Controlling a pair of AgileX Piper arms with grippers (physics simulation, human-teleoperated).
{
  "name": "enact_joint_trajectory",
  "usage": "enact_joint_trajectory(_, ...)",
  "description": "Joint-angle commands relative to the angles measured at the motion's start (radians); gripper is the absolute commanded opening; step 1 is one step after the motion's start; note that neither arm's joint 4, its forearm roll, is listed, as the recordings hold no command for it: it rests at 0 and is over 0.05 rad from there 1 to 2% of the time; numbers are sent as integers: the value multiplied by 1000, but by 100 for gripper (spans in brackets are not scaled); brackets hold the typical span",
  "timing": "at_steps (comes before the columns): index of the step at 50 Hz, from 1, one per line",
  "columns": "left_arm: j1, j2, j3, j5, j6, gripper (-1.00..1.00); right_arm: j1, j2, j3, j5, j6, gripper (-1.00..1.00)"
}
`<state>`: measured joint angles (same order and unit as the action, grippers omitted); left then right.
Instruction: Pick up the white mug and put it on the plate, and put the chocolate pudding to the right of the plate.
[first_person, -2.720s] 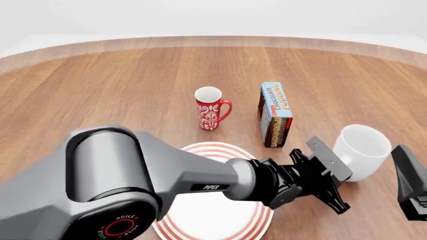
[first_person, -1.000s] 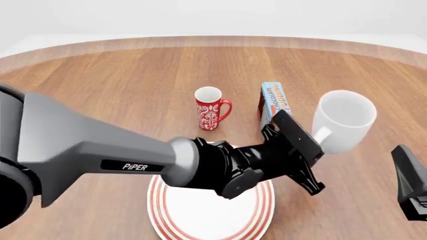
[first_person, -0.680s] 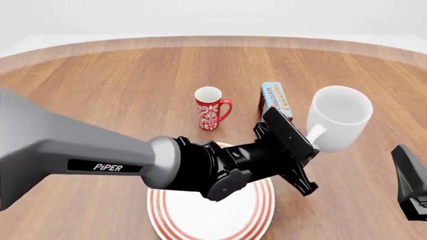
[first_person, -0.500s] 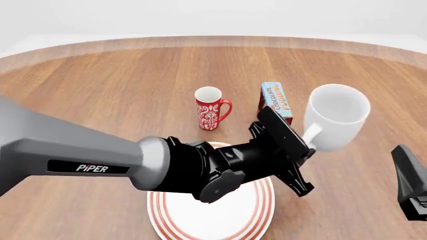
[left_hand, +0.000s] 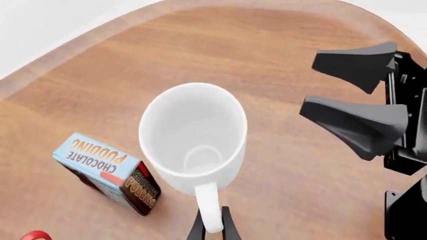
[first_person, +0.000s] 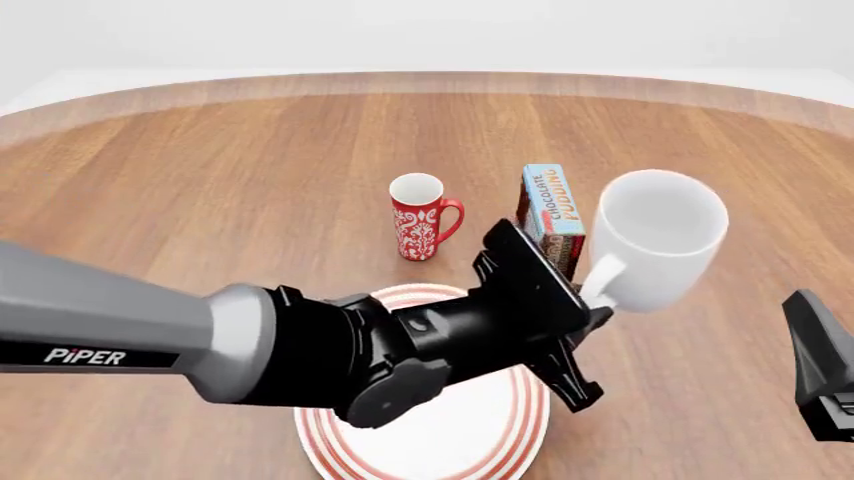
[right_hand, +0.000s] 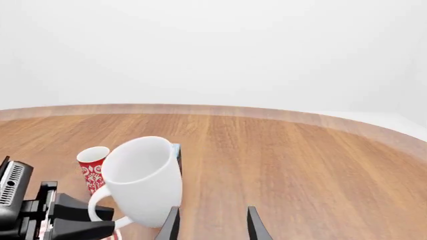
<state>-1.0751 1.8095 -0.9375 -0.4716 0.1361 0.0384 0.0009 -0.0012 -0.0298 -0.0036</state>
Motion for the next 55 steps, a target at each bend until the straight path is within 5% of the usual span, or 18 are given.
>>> enact_joint_trajectory(1, 5, -51, 64, -22, 3, -100, -1, 0, 0, 0, 0, 100)
enact_joint_trajectory(55, 78, -242, 315, -81, -32, -100, 0, 0, 0, 0, 0, 100)
